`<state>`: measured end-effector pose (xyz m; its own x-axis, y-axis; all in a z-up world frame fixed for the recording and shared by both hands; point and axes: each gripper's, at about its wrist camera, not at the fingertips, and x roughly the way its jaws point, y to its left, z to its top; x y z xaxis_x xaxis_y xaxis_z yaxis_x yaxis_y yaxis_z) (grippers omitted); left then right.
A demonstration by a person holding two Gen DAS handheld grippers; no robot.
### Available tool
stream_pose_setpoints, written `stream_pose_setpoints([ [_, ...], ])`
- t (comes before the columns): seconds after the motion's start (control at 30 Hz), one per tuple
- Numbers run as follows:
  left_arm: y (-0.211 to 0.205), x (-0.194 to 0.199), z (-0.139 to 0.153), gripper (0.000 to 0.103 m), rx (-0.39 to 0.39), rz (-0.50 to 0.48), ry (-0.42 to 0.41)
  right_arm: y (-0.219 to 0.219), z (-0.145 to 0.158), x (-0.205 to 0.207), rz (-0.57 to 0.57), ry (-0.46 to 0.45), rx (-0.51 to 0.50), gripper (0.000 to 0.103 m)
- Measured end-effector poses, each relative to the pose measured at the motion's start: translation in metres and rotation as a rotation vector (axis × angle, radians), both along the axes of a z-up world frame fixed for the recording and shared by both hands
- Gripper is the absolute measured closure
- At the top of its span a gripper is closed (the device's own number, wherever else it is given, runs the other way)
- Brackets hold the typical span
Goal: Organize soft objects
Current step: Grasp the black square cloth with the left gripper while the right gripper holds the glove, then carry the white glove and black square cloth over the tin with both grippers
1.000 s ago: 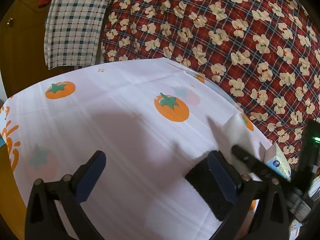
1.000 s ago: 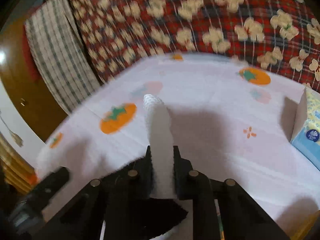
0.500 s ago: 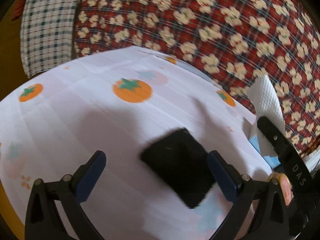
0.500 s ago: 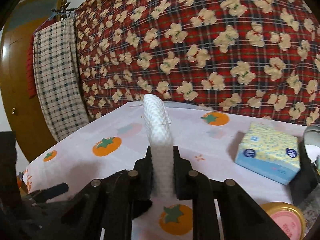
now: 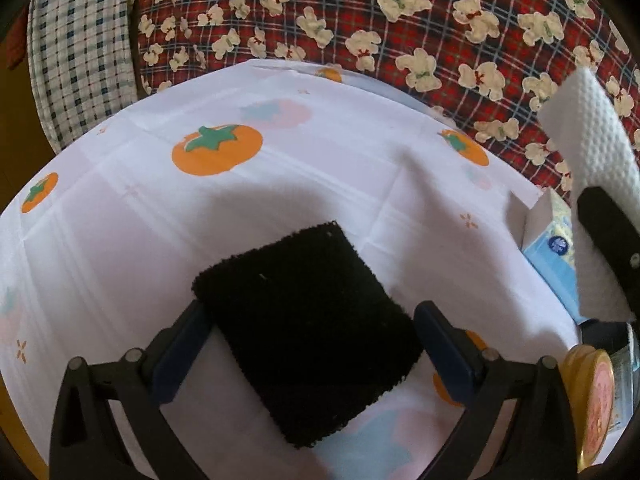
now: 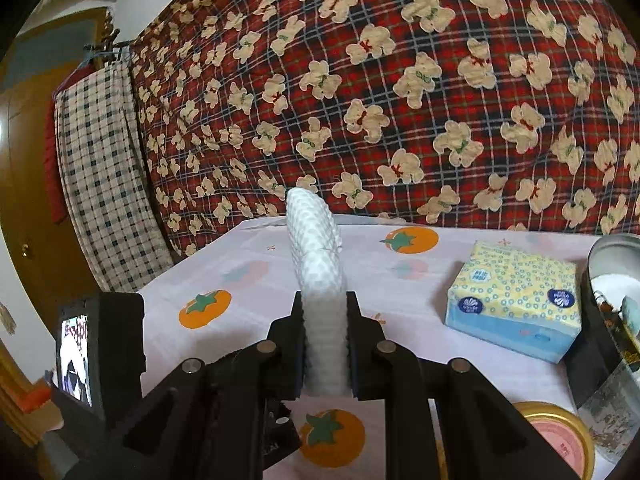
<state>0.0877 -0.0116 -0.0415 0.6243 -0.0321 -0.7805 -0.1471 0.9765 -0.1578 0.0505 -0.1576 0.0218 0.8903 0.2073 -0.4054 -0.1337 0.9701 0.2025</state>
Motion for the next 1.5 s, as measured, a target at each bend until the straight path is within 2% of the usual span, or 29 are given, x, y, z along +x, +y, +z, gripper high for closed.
stream_pose_setpoints([
  [0.07, 0.003, -0.002, 0.002, 0.045, -0.013, -0.001, -0.019, 0.0, 0.0, 0.0, 0.005, 0.003, 0.008, 0.085],
  [0.1, 0.004, -0.003, 0.003, 0.052, -0.02, -0.002, -0.028, 0.001, 0.0, -0.001, 0.006, 0.0, 0.006, 0.085],
  [0.13, 0.007, -0.004, 0.004, 0.067, -0.038, -0.01, -0.037, 0.001, 0.0, -0.002, 0.006, -0.004, 0.003, 0.085],
  [0.17, 0.011, -0.004, 0.004, 0.077, -0.064, -0.02, -0.045, 0.002, 0.001, -0.003, 0.003, -0.008, 0.0, 0.085],
  [0.23, 0.021, -0.005, 0.001, 0.08, -0.151, -0.067, -0.053, 0.001, 0.001, -0.004, 0.0, -0.014, -0.001, 0.085],
  [0.33, 0.032, -0.009, -0.002, 0.08, -0.261, -0.087, -0.075, -0.002, 0.001, -0.004, -0.006, -0.015, 0.009, 0.085],
  [0.43, 0.036, -0.019, 0.004, 0.08, -0.301, -0.092, -0.138, -0.005, 0.001, -0.005, -0.017, -0.022, 0.021, 0.085],
  [0.57, 0.028, -0.031, 0.016, 0.08, -0.263, -0.124, -0.219, -0.009, 0.001, -0.007, -0.031, -0.029, 0.025, 0.085],
  [0.9, 0.029, -0.062, 0.042, 0.08, -0.237, -0.144, -0.399, -0.017, 0.01, -0.032, -0.059, -0.114, 0.018, 0.085],
  [1.03, 0.013, -0.069, 0.05, 0.08, -0.2, -0.187, -0.433, -0.028, 0.014, -0.051, -0.1, -0.154, 0.008, 0.085],
  [1.5, -0.039, -0.091, 0.067, 0.08, -0.13, -0.302, -0.476, -0.052, 0.01, -0.09, -0.165, -0.18, -0.019, 0.085],
])
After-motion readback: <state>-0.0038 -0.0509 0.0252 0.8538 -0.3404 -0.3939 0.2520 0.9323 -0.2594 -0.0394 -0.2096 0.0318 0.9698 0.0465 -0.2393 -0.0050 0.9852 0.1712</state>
